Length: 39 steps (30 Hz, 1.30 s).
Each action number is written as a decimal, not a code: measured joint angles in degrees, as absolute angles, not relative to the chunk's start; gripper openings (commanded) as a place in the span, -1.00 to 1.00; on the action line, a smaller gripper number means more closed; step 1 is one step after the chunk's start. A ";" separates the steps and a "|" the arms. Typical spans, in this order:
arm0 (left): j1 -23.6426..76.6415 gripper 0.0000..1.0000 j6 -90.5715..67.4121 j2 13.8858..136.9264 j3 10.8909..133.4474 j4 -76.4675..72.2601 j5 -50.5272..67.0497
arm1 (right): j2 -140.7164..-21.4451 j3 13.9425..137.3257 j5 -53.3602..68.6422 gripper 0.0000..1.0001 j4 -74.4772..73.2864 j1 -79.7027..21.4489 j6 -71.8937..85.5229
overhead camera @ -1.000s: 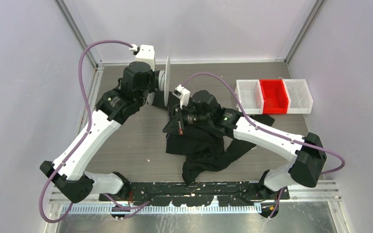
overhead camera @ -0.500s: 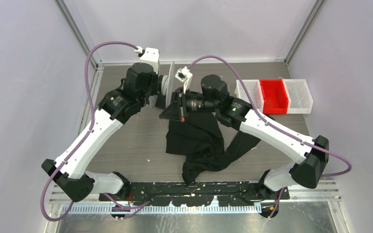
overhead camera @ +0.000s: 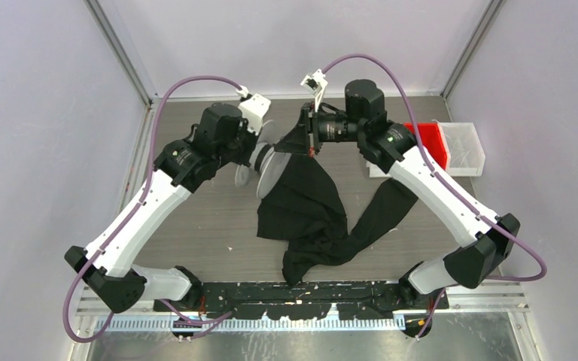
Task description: Wrap the cables
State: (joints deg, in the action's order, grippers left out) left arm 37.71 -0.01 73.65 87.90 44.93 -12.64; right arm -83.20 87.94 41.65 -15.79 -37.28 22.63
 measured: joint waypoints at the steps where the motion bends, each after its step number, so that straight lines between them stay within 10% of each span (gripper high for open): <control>1: 37.71 -0.99 0.91 73.65 88.07 45.95 -10.76 | -83.40 88.86 43.29 -0.99 -17.67 -36.77 21.23; 21: 36.97 -0.99 12.51 75.11 94.70 67.48 12.56 | -80.73 86.85 46.87 -0.99 -41.12 -34.50 -17.91; 39: 31.00 -0.99 12.91 73.95 95.83 67.20 22.61 | -85.47 88.20 39.35 -0.99 -43.99 -33.65 -8.01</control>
